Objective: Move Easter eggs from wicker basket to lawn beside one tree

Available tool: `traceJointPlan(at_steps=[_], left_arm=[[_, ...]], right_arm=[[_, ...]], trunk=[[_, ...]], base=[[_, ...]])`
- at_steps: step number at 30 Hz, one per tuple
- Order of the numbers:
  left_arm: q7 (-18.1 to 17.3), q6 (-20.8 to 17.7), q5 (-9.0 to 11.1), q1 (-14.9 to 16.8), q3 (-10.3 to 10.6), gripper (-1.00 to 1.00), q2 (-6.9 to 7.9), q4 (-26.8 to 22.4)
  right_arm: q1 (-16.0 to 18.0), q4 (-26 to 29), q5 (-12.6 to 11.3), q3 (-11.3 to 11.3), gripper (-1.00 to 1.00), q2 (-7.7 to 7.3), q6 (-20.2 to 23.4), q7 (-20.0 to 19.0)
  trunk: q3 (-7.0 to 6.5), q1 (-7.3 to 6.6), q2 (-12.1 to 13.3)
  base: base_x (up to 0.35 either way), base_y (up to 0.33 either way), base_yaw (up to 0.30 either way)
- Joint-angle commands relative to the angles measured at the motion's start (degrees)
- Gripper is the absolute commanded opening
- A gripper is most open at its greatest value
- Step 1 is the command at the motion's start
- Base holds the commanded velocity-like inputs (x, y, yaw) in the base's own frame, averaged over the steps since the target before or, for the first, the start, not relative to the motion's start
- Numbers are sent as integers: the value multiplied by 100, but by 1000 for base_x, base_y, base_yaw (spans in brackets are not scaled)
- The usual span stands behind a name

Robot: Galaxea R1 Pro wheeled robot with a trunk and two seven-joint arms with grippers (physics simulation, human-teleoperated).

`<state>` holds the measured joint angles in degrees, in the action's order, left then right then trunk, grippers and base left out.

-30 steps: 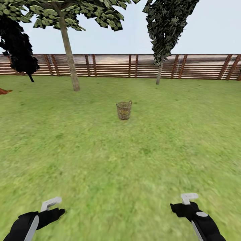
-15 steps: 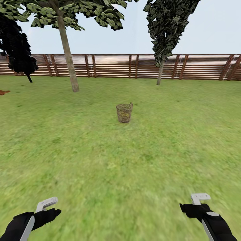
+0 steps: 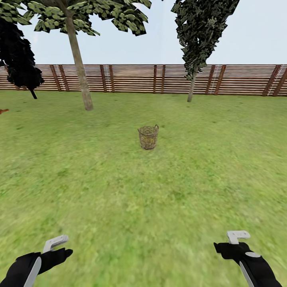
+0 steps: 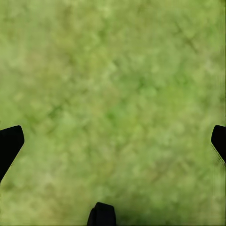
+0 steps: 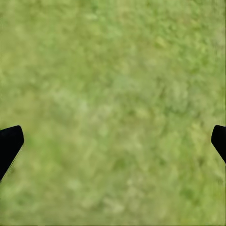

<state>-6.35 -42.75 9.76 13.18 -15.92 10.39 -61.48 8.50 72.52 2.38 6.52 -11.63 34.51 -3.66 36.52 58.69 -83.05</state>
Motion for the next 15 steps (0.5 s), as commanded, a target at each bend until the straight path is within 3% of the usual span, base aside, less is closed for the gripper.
traceJointPlan(at_steps=[1,5,15], left_arm=[[-15,-35,17,2,-12,100,2,-5],[-22,-53,17,1,-16,100,8,3],[-24,-58,17,1,-16,100,7,4]], right_arm=[[3,8,26,8,100,1,29,-37],[3,8,25,8,100,2,30,-31],[3,8,25,14,100,3,30,-30]], trunk=[[5,3,-3],[5,3,-3],[5,3,-3]], base=[[340,8,0],[276,169,0],[196,283,0]])
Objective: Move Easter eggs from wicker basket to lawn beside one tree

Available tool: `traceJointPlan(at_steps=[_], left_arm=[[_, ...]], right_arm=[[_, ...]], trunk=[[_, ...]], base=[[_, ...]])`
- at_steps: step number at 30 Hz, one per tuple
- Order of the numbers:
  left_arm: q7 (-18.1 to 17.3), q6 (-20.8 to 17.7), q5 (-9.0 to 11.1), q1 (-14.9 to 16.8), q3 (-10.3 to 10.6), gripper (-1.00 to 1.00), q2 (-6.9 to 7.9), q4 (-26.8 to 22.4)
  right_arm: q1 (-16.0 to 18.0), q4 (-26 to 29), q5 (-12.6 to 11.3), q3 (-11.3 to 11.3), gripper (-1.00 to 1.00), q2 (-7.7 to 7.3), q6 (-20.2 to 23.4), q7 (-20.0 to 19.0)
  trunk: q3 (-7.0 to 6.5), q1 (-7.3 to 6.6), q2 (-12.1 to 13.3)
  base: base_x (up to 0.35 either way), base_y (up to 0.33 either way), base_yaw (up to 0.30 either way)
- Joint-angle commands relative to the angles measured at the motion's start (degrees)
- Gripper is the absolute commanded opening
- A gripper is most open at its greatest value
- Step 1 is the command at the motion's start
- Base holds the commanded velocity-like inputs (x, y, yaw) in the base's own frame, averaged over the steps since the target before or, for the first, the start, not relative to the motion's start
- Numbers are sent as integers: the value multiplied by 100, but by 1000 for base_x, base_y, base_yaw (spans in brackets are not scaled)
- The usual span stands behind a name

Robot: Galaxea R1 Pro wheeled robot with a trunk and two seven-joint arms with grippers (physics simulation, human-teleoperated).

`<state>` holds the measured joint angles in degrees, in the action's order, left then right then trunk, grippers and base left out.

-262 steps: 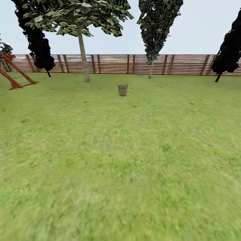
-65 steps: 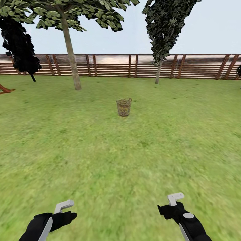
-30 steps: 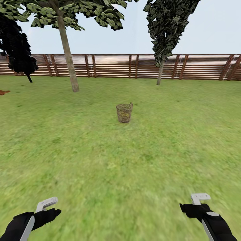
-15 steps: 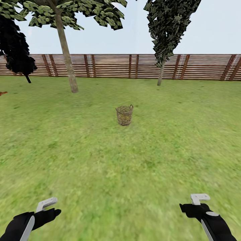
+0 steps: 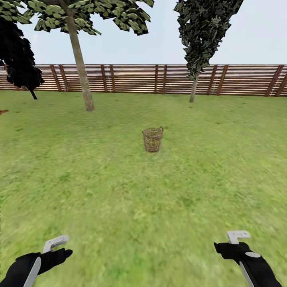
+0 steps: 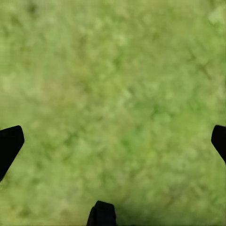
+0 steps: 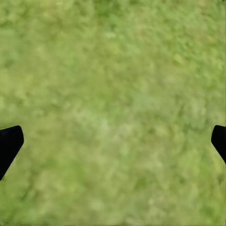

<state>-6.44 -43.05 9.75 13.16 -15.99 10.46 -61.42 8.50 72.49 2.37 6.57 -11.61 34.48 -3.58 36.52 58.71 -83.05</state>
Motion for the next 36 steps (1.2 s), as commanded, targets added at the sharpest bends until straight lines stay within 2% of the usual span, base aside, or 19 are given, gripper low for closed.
traceJointPlan(at_steps=[1,36], left_arm=[[-15,-28,18,3,-9,100,-1,-2],[-24,-28,31,3,-8,100,38,112]], right_arm=[[2,11,26,10,100,1,33,-38],[2,11,23,2,100,0,25,-46]], trunk=[[5,2,-3],[5,2,-3]], base=[[201,292,0],[271,239,0]])
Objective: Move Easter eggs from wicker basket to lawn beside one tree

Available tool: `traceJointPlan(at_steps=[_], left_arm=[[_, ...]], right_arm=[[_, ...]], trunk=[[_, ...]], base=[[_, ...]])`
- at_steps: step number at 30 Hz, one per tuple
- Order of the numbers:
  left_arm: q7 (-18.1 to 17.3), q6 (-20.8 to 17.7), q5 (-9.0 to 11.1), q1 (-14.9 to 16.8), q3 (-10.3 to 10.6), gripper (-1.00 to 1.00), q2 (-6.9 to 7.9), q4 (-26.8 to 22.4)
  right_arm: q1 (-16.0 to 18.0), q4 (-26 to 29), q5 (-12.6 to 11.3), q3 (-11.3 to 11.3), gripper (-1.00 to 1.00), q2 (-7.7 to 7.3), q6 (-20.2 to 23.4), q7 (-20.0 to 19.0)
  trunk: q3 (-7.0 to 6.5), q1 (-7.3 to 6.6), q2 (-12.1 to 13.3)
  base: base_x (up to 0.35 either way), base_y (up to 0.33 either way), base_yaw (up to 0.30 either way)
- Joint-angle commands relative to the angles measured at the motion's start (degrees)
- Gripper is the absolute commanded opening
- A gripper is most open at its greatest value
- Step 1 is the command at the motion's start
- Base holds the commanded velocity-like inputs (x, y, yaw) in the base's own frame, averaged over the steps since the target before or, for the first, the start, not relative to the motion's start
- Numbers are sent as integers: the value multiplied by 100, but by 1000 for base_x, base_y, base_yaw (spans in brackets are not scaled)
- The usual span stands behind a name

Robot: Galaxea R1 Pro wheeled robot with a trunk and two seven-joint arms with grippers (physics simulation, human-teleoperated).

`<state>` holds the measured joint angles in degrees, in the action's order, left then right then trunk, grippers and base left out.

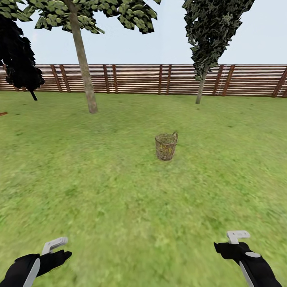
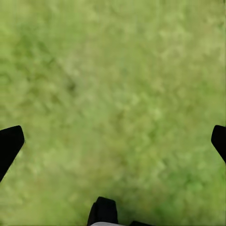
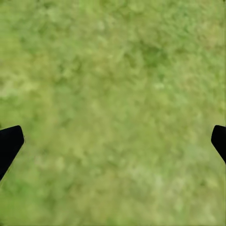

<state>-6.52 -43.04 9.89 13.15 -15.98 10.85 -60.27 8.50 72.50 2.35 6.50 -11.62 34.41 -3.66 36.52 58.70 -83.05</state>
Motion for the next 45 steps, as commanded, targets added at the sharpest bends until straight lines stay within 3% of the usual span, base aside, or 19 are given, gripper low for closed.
traceJointPlan(at_steps=[1,31,45], left_arm=[[-16,-29,18,3,-8,100,2,-2],[-16,-16,22,5,8,100,8,44],[-16,-29,31,4,8,100,5,44]], right_arm=[[3,10,27,9,100,1,31,-38],[3,10,-8,19,100,-7,35,-38],[3,10,3,23,100,-7,31,-37]], trunk=[[5,3,-3],[5,3,-3],[5,3,-3]], base=[[312,202,0],[328,126,0],[340,26,0]])
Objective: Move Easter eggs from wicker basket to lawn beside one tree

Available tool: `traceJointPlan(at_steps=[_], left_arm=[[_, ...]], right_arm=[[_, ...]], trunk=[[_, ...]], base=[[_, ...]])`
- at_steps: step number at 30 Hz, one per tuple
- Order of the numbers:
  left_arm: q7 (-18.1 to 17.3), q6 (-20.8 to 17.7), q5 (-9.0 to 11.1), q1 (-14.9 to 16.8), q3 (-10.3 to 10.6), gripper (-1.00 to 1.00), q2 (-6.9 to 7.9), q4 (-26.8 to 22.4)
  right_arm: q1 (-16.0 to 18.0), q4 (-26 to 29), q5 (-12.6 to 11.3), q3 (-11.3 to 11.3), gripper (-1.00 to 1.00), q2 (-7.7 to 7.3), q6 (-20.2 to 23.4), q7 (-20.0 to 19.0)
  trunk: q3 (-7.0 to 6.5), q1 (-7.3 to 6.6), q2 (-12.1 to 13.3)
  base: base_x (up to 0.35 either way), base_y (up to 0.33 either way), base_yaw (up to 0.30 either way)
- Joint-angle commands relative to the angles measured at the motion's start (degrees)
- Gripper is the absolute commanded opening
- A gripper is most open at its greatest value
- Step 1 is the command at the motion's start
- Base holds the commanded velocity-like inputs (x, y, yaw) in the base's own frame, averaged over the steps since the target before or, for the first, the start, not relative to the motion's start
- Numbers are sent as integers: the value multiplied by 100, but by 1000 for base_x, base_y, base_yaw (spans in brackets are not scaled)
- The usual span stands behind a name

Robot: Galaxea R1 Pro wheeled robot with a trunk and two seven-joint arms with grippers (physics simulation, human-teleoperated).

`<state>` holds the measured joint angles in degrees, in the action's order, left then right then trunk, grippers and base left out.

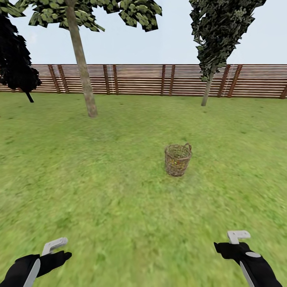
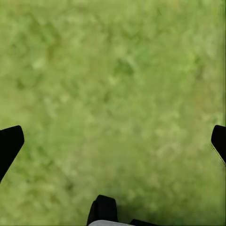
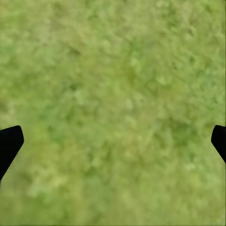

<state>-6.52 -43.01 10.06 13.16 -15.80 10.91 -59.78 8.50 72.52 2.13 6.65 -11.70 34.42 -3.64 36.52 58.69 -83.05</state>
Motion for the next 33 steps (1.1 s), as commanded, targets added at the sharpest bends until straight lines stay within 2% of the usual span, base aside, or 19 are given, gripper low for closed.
traceJointPlan(at_steps=[1,33], left_arm=[[-18,-32,13,3,-11,100,-1,-6],[-17,-32,13,4,-11,100,-9,-6]], right_arm=[[3,8,24,9,100,1,29,-39],[3,-1,33,28,100,1,38,-39]], trunk=[[5,3,-3],[5,3,-3]], base=[[341,0,0],[341,0,0]])
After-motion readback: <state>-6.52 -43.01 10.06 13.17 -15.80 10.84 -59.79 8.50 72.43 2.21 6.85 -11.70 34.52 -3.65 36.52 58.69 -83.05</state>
